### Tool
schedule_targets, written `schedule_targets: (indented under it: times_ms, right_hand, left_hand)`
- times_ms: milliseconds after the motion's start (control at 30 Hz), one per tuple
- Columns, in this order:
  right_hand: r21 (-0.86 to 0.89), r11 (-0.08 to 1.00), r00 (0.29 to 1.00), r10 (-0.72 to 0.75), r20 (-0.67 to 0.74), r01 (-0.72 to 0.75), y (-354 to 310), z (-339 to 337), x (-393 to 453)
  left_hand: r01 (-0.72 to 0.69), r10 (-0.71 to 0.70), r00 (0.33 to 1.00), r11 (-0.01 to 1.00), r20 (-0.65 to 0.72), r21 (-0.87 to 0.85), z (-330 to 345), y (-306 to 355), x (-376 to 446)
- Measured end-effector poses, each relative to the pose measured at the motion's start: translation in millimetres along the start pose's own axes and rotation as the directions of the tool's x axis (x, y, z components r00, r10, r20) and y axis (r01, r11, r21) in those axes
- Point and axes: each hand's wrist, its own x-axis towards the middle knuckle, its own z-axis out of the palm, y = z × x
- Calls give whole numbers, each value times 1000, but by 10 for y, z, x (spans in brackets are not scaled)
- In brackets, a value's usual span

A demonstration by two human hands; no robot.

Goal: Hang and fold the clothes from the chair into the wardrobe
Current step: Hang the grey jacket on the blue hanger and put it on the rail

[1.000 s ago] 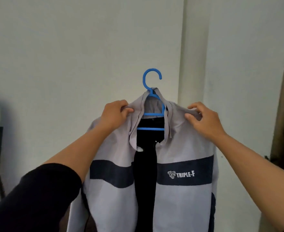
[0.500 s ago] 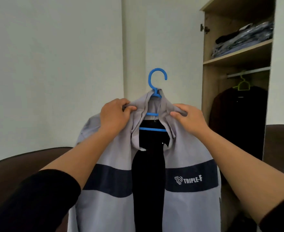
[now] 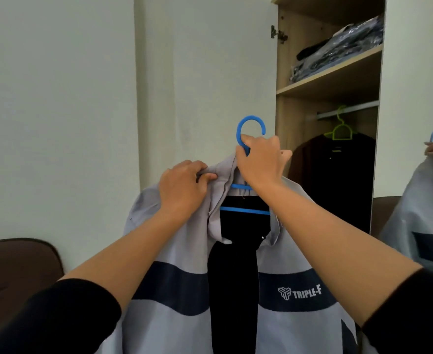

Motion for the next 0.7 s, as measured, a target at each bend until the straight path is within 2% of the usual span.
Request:
schedule_targets:
  times_ms: [100, 167, 233, 267, 300, 367, 467, 567, 700]
  right_hand:
    - [-35, 999, 1000, 14, 11, -14, 232, 179, 104]
    - [-48, 999, 1000, 19, 12, -18, 373, 304, 175]
    - [-64, 998, 1000, 14, 10, -13, 505, 414, 256]
    - [-74, 997, 1000, 14, 11, -13, 567, 464, 305]
    - [-85, 996, 1000, 18, 10, -17, 627, 511, 361]
    - [-90, 995, 999, 49, 3, -49, 748, 620, 496]
    - [-68, 992, 993, 104, -47, -107, 912, 803, 702]
    - [-40, 981, 978, 183, -103, -188, 1083, 951, 940]
    - [112, 933, 908, 359, -215, -342, 1365, 1159, 1338]
  left_hand:
    - [-58, 59, 995, 998, 79, -17, 251, -27, 9]
    - [-176, 180, 966, 984, 184, -39, 350, -114, 57]
    - [-386, 366, 883, 922, 292, 11, 405, -281, 125]
    - [-457, 411, 837, 888, 362, 50, 433, -380, 147]
    - [-494, 415, 804, 865, 425, 89, 481, -486, 163]
    - [-484, 381, 795, 868, 472, 114, 641, -684, 209]
    - [-505, 470, 824, 863, 316, 33, 999, -855, 297]
    - [-573, 569, 809, 819, 150, -17, 1430, -900, 459]
    - [-562, 560, 827, 818, -55, -122, 2002, -820, 733]
